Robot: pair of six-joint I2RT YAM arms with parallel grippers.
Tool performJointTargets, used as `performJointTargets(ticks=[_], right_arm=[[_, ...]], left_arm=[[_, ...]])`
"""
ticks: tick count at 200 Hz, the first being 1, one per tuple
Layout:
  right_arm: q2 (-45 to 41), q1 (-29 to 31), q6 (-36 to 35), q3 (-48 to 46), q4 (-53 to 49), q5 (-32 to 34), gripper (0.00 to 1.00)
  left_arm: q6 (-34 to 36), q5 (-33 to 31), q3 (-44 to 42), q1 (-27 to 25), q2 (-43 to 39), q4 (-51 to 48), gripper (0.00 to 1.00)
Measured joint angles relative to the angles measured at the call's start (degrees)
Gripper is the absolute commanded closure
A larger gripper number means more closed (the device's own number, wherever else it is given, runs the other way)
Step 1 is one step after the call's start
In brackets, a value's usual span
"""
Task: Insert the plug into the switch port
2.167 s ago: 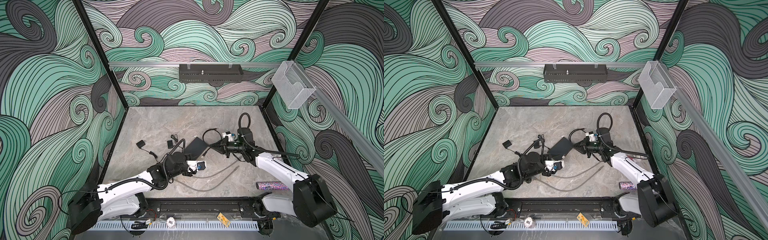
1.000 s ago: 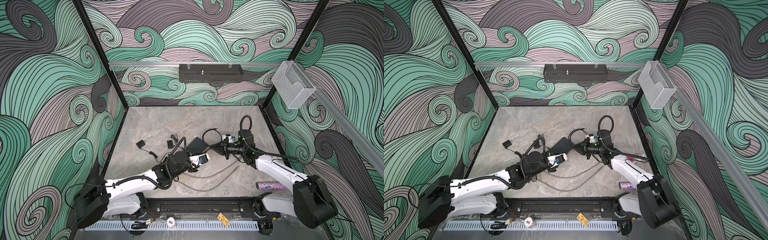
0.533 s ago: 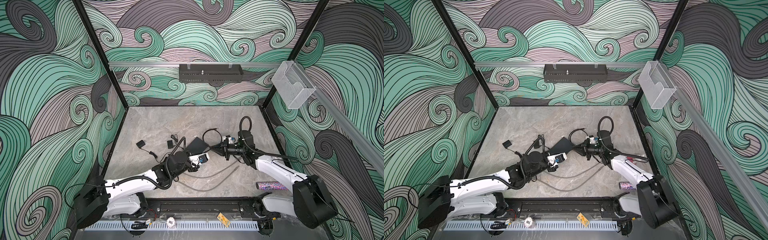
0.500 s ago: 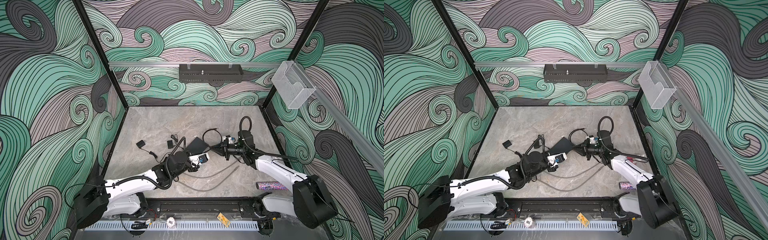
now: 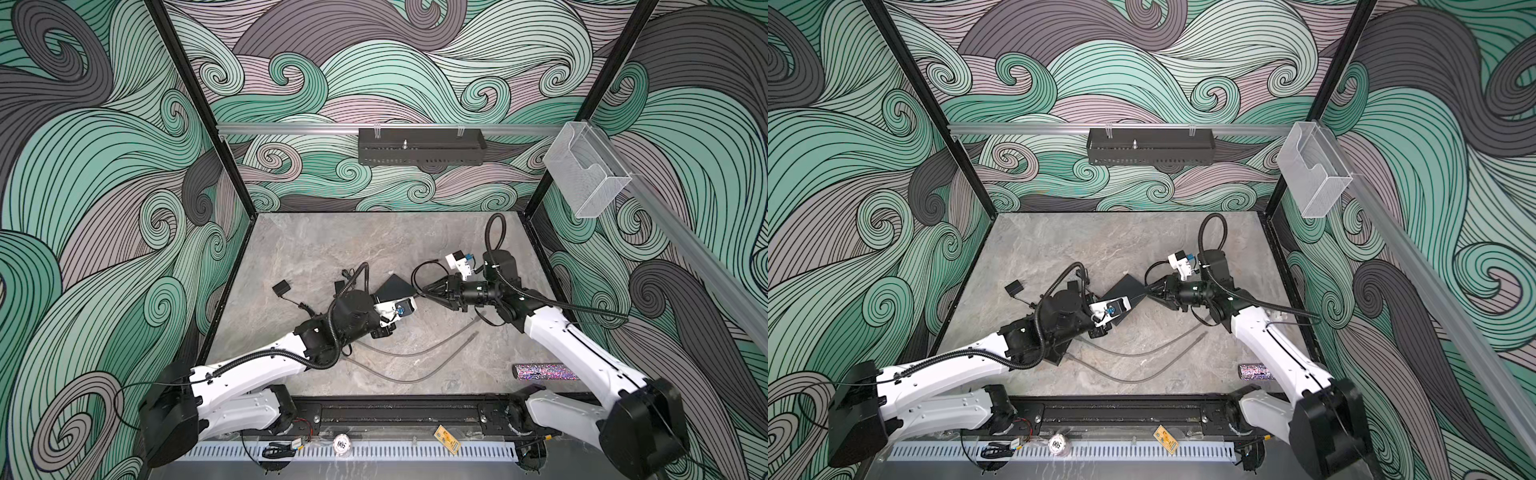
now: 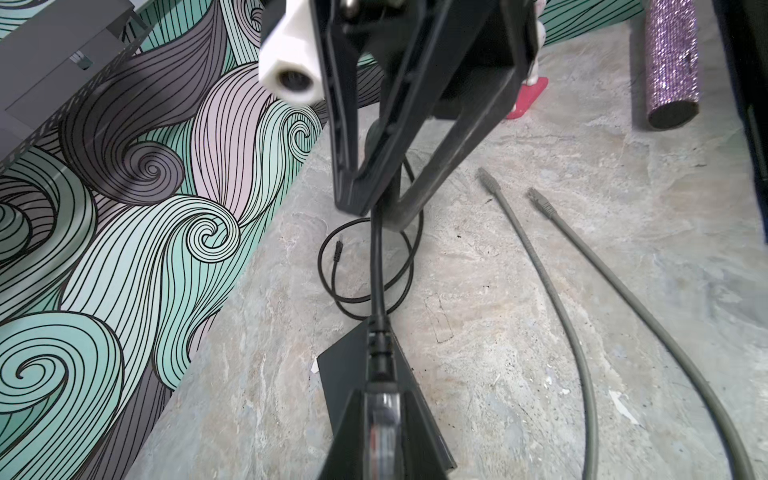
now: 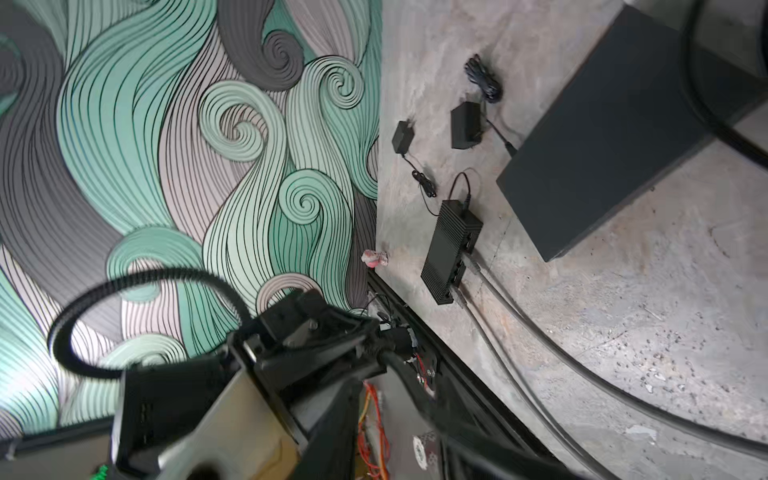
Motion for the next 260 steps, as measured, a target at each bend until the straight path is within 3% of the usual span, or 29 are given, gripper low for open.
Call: performJointTargets(ticks=[32,85,141,159,192,220,260], right_arm=[[-5.5,2.6,-17.5,4.6,-11.3,2.0,0.67],[-6.6,10.0,-32.3,4.8,-19.4,10.8,0.67],[-12.2,23.3,-52.2,-3.9,-11.3,18.0,0.54],[-13.4,24.8,-57.9,-6.8,-7.4,17.9,0.55],[-10.0,24.9,-63.1,-5.5,-3.8,16.9,0.72],[-5.2,24.9,-64.3,-3.0,-3.0,15.7,0.77],[-4.8,25.3,-64.3,-2.9,-2.4,14.6,0.78]], left_arm=[[1.6,9.5,4.3,5.1,-2.7,-11.6,0.89],[5.9,21.5,7.4,7.6,-1.6,-23.7,0.97],[7.6,30.7,7.4,7.7,-1.6,-27.3,0.95],[7.6,32.1,7.4,7.7,-1.6,-27.6,0.95],[7.6,34.6,7.4,7.7,-1.6,-27.5,0.95],[7.6,36.1,7.4,7.7,-1.6,-27.0,0.95],[7.6,37.0,7.4,7.8,-1.6,-26.3,0.95]])
